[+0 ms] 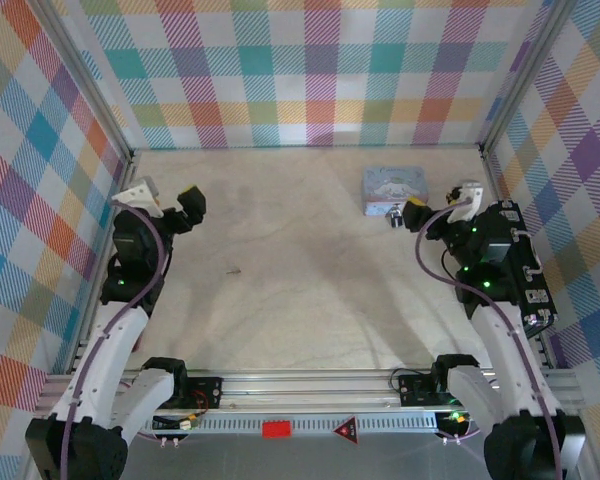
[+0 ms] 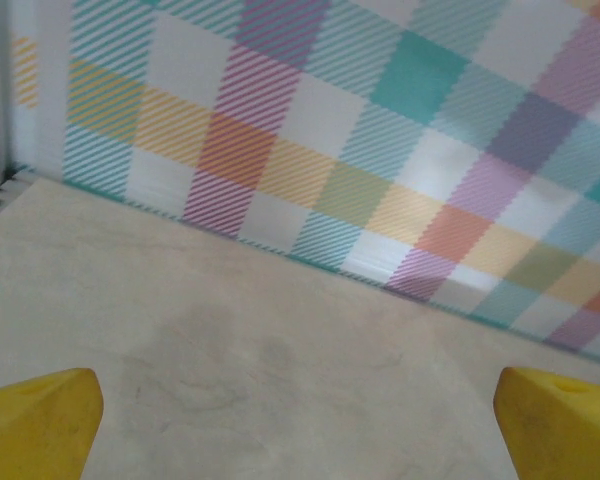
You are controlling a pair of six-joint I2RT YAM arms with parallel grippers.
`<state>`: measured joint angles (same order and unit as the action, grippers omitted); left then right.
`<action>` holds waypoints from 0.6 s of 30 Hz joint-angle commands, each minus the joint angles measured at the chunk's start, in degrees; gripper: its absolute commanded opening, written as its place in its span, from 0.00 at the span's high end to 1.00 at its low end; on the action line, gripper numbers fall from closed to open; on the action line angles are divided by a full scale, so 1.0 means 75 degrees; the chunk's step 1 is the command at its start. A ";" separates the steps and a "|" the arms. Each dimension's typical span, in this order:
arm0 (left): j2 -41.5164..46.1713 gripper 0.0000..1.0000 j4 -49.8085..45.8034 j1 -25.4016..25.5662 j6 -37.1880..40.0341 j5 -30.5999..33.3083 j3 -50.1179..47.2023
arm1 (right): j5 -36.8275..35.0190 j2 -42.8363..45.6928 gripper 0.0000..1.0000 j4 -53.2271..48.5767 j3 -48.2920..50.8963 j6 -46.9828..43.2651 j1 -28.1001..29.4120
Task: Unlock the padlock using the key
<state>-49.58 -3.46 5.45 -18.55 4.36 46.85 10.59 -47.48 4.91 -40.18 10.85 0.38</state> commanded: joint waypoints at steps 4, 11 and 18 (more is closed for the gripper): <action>0.0010 0.00 -0.3954 0.0042 -0.1310 0.0616 0.1080 | -0.0646 0.0442 0.01 -0.3711 -0.0971 0.2894 0.0031; 0.0003 0.00 -0.3654 -0.0003 -0.1055 -0.1393 0.0437 | 0.1037 0.0238 0.01 -0.3403 -0.0965 0.2703 0.0103; -0.0631 0.00 -0.4344 -0.0001 -0.1312 -0.2164 0.0982 | -0.0509 -0.0699 0.01 -0.3899 -0.1506 0.2769 0.2586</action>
<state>-54.33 -33.10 5.50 -27.24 -7.27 51.64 11.29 -50.65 -22.39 -48.58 30.89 13.47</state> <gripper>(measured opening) 0.997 0.988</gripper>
